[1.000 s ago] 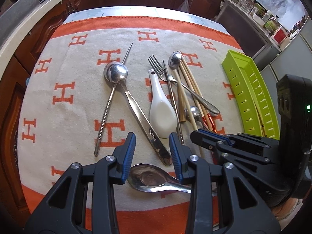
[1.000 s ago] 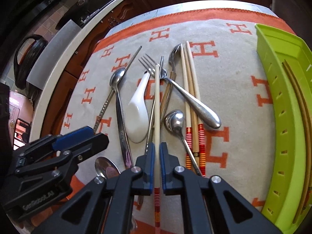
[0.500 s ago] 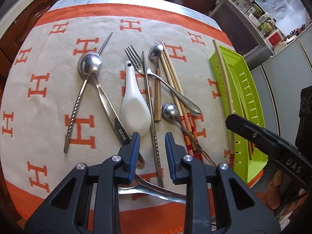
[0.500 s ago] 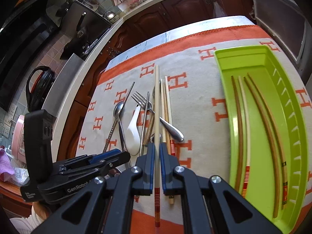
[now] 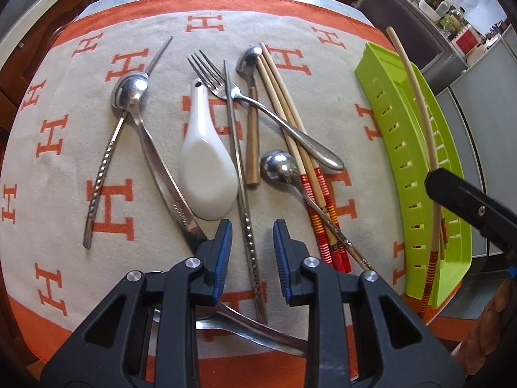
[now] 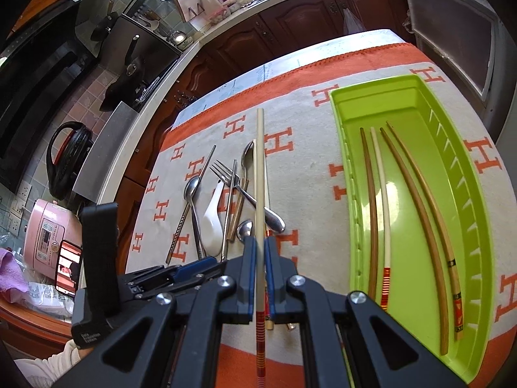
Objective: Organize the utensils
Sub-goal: 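Carry the chopstick over the tray with right tool while left grasps twisted metal chopstick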
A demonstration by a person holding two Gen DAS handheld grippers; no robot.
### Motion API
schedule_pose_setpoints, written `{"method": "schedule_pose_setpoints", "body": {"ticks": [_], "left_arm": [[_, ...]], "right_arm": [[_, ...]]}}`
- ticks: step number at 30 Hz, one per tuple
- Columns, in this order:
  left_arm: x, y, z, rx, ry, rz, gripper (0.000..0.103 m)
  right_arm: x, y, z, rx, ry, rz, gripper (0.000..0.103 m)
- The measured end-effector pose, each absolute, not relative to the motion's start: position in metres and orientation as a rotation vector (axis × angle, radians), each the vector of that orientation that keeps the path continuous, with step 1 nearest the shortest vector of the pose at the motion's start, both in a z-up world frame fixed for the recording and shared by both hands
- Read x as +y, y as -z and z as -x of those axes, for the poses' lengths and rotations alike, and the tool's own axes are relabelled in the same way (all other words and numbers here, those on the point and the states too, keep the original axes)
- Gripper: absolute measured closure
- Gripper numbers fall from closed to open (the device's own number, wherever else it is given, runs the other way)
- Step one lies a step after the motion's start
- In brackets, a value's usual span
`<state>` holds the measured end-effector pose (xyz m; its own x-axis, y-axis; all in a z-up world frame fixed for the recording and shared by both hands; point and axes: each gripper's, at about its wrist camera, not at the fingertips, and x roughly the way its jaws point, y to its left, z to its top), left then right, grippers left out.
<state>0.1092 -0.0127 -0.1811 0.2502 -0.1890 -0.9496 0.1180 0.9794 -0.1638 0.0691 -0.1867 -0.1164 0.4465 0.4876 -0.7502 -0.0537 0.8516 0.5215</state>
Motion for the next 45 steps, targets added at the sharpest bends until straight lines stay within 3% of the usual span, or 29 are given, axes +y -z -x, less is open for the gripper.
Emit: {"method": "schedule_pose_setpoints", "body": {"ticks": [8, 10, 11, 12, 21, 29, 38, 45], "left_arm": [[-0.033, 0.185, -0.108, 1.231, 0.144, -0.049, 0.08], [-0.039, 0.186, -0.108, 1.209, 0.123, -0.081, 0.085], [-0.039, 0.186, -0.107, 1.201, 0.116, -0.086, 0.096], [-0.039, 0.186, -0.107, 1.197, 0.114, -0.083, 0.097], [-0.013, 0.175, -0.107, 1.182, 0.113, 0.097, 0.1], [-0.012, 0.134, -0.1, 1.153, 0.173, 0.231, 0.1], [-0.067, 0.078, -0.103, 1.097, 0.335, 0.246, 0.1], [-0.133, 0.086, -0.104, 1.136, 0.435, 0.178, 0.1]], "right_arm": [[-0.193, 0.118, -0.064, 1.053, -0.345, -0.475, 0.098], [-0.194, 0.119, -0.063, 1.054, -0.345, -0.48, 0.098], [-0.195, 0.119, -0.062, 1.053, -0.346, -0.484, 0.098], [-0.196, 0.119, -0.062, 1.053, -0.345, -0.485, 0.098], [-0.205, 0.111, -0.056, 1.028, -0.338, -0.492, 0.098], [-0.227, 0.096, -0.055, 1.001, -0.321, -0.525, 0.098], [-0.266, 0.087, -0.062, 1.013, -0.177, -0.453, 0.098], [-0.287, 0.11, -0.072, 1.074, -0.09, -0.416, 0.097]]}}
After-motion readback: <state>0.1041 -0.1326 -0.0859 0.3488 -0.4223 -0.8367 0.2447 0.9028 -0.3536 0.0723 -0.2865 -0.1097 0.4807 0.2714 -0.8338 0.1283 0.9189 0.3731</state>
